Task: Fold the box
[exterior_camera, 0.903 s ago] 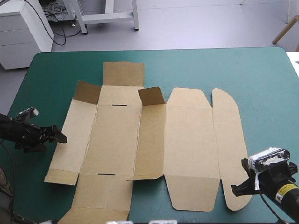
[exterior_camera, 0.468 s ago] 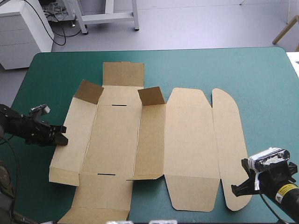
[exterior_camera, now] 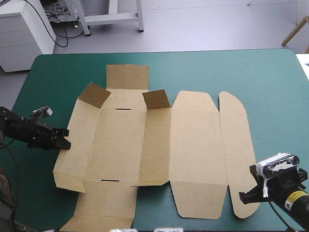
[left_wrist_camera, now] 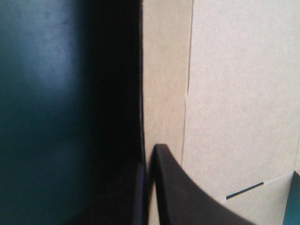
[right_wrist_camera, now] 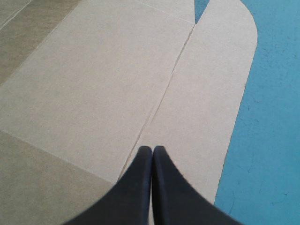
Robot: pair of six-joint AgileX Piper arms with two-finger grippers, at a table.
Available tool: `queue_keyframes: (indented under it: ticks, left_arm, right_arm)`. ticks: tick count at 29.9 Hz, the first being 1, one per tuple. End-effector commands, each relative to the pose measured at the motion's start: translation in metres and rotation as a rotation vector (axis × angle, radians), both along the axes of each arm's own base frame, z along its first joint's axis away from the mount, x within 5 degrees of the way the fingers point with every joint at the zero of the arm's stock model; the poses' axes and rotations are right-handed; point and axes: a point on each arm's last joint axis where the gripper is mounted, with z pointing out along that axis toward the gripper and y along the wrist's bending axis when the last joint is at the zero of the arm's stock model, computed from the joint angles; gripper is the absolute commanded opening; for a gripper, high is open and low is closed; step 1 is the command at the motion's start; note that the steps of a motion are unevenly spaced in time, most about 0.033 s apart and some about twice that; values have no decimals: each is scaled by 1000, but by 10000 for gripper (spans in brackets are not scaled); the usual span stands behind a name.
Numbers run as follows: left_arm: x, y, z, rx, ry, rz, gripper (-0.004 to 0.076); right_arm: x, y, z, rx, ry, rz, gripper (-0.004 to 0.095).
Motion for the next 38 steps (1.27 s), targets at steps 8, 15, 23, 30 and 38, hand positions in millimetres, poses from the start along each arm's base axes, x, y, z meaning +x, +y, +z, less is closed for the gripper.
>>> queue_keyframes:
  ticks: [8, 15, 23, 30, 38]
  left_arm:
    - [1, -8, 28, -73, -39, 33, -9]
    - [5, -10, 37, -78, -77, 30, -9]
    - [11, -52, 57, -36, -140, -137, -9]
    - [16, -70, 68, -35, -181, -200, -8]
    - [16, -70, 68, -33, -181, -201, 109]
  right_arm:
    - [3, 0, 12, 5, -73, 5, -19]
    - [3, 0, 12, 2, -73, 7, -19]
    - [3, 0, 12, -3, -75, 10, -19]
    - [3, 0, 12, -9, -77, 14, -19]
    - [2, 0, 11, -13, -71, 14, -19]
